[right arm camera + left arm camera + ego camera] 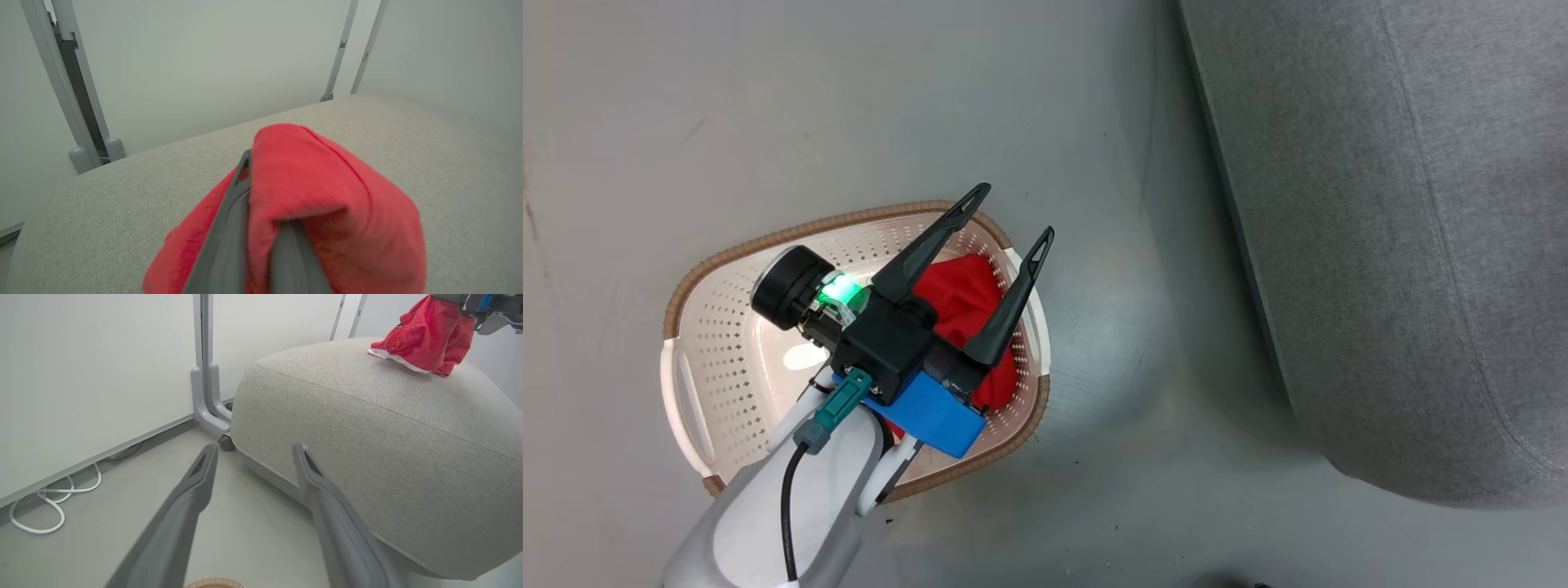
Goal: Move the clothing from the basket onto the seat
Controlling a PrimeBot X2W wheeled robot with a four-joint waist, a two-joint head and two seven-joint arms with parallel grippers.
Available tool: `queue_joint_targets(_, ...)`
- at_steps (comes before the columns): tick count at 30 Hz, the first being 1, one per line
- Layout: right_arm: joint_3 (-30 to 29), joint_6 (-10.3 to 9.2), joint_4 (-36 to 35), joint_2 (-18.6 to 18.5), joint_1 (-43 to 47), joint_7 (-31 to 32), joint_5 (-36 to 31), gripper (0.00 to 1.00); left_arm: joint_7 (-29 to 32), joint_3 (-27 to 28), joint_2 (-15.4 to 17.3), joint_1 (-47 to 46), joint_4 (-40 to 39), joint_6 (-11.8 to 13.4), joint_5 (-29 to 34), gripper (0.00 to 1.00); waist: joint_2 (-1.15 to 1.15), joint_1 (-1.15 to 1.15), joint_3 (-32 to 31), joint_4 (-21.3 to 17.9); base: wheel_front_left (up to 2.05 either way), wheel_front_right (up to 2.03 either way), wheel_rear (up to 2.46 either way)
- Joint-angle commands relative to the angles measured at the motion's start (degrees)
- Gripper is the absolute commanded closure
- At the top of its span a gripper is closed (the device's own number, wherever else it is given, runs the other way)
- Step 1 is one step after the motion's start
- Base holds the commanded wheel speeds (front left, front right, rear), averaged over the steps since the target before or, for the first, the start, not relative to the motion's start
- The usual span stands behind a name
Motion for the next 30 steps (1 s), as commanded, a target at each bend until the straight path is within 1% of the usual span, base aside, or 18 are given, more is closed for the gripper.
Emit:
queue_joint_targets(1,0.2,0.01,0.9,0.1,0.9,-0.7,-1.0,1.0,-0.2,-0.1,0.4,-1.1,-0.3,-0.1,0.4,0.0,0.0,-0.01,1.4,1.1,0.0,0.0,0.0)
queue_joint_targets(7,0.2,0.01,6.0,0.7,0.1,-1.6,-4.5,1.0,-0.2,-0.3,-0.2,-1.4,-0.1,-0.1,0.3,0.0,0.0,-0.01,1.8,1.2,0.0,0.0,0.0)
queue_joint_targets(14,0.7,0.01,9.0,0.2,-1.6,-2.2,-5.6,1.0,-0.2,0.1,-0.4,-1.7,0.3,-0.1,0.2,0.0,0.0,-0.01,1.6,1.2,0.0,0.0,0.0)
queue_joint_targets(15,0.8,0.01,9.3,0.2,-1.6,-2.3,-5.6,0.93,-0.2,0.2,-0.5,-1.6,0.2,-0.1,0.1,0.0,0.0,-0.01,1.5,1.2,0.0,0.0,0.0)
queue_joint_targets(16,0.8,0.01,9.5,0.1,-1.6,-2.3,-5.6,0.63,-0.2,0.2,-0.6,-1.5,0.2,-0.1,0.1,0.0,0.0,-0.01,1.4,1.1,0.0,0.0,0.0)
queue_joint_targets(17,0.8,0.01,9.7,0.1,-1.6,-2.4,-5.6,0.25,-0.2,0.3,-0.6,-1.5,0.2,-0.1,0.1,0.0,0.0,-0.01,1.3,1.1,0.0,0.0,0.0)
queue_joint_targets(18,0.9,0.01,9.9,0.0,-1.5,-2.4,-5.6,0.0,-0.2,0.4,-0.7,-1.4,0.2,-0.1,0.0,0.0,0.0,-0.01,1.2,1.1,0.0,0.0,0.0)
queue_joint_targets(22,1.2,0.01,10.6,-0.1,-1.1,-2.4,-5.5,0.0,-0.2,0.4,-0.9,-0.9,0.3,-0.1,-0.1,0.0,0.0,-0.01,0.7,1.1,0.0,0.0,0.0)
queue_joint_targets(30,2.1,0.01,9.5,0.0,1.0,-2.4,-6.2,0.0,-0.2,0.9,-1.5,0.1,0.8,-0.1,-0.8,0.0,0.0,-0.01,-1.3,1.4,0.0,0.0,0.0)
